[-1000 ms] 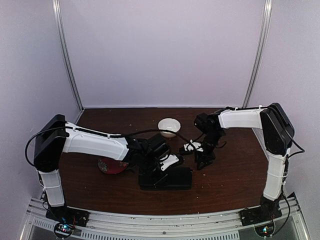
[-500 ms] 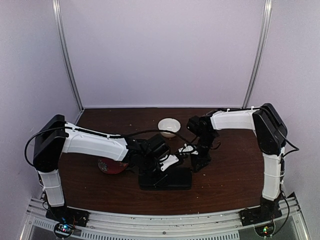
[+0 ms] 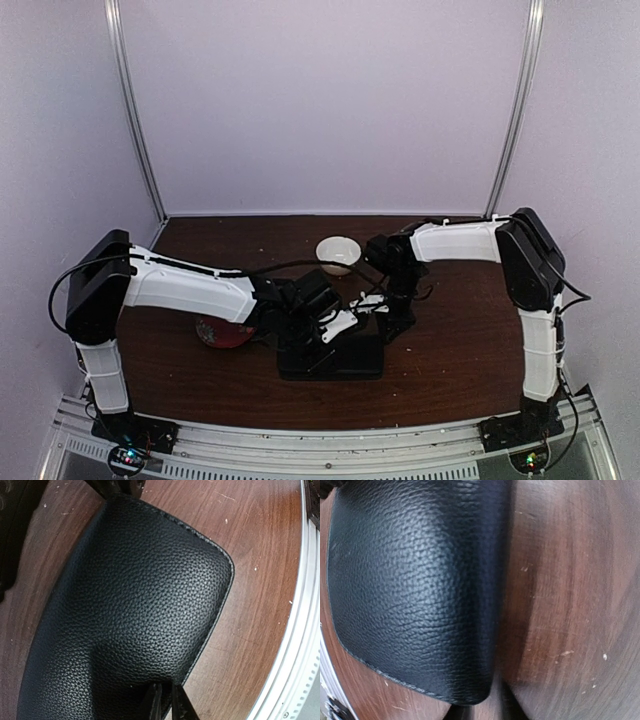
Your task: Sort the hair-cutting tools
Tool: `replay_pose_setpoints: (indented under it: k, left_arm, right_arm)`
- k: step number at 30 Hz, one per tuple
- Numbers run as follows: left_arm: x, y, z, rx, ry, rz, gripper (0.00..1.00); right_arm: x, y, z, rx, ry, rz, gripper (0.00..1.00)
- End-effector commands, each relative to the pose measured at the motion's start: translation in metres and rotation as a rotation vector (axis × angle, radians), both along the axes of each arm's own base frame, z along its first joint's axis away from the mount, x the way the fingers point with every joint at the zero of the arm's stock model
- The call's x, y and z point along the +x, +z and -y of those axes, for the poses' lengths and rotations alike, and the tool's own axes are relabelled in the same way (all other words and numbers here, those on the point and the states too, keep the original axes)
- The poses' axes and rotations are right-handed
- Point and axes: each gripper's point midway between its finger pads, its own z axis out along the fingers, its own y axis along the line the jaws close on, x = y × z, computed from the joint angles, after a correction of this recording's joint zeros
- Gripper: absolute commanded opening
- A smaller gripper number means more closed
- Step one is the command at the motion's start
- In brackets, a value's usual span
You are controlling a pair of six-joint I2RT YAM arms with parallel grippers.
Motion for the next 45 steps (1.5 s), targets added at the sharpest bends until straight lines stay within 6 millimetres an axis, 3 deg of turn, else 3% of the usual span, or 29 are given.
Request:
replay_pose_setpoints:
  k: [1, 2, 5, 9, 15, 20, 25, 27, 31, 34, 38, 45]
  left_arm:
    - [-0.003, -0.049, -0.046, 0.217, 0.029, -0.011, 0.13]
    - [-0.003, -0.050, -0.046, 0.218, 0.029, -0.011, 0.13]
    - [-0.003, -0.050, -0.047, 0.222, 0.032, -0.013, 0.12]
    - [-0.007, -0.053, -0.050, 0.230, 0.033, -0.029, 0.01]
    - [-0.007, -0.055, -0.050, 0.234, 0.051, -0.041, 0.00]
    - [-0.006, -0.055, -0.049, 0.226, 0.050, -0.038, 0.00]
    - [-0.002, -0.047, -0.044, 0.197, 0.067, -0.013, 0.00]
    - [0.001, -0.033, -0.042, 0.170, 0.070, 0.033, 0.00]
    - [0.000, 0.001, -0.038, 0.107, 0.017, 0.159, 0.22]
    - [-0.006, 0.018, -0.035, 0.122, -0.079, 0.289, 0.27]
    - [-0.011, 0.024, -0.022, 0.202, -0.202, 0.454, 0.29]
    - [0.008, 0.021, -0.002, 0.285, -0.208, 0.563, 0.31]
  right_arm:
    - [-0.003, -0.006, 0.004, -0.041, -0.005, -0.019, 0.06]
    - [-0.003, -0.005, 0.004, -0.038, -0.004, -0.016, 0.01]
    - [-0.006, -0.006, 0.012, -0.059, -0.009, -0.005, 0.00]
    - [-0.013, -0.005, 0.030, -0.076, 0.004, 0.056, 0.00]
    - [-0.042, 0.006, 0.042, -0.034, 0.000, 0.047, 0.00]
    - [-0.067, 0.009, 0.038, -0.015, -0.008, -0.034, 0.00]
    - [-0.075, 0.003, 0.029, -0.008, -0.032, -0.062, 0.00]
    - [-0.071, 0.001, 0.028, -0.010, -0.049, -0.040, 0.00]
    - [-0.054, 0.000, 0.034, -0.042, -0.081, 0.018, 0.00]
    - [-0.039, 0.005, 0.034, -0.039, -0.110, 0.045, 0.00]
    - [-0.019, 0.011, 0.028, -0.023, -0.129, 0.072, 0.00]
    - [0.000, 0.012, 0.017, -0.007, -0.146, 0.086, 0.00]
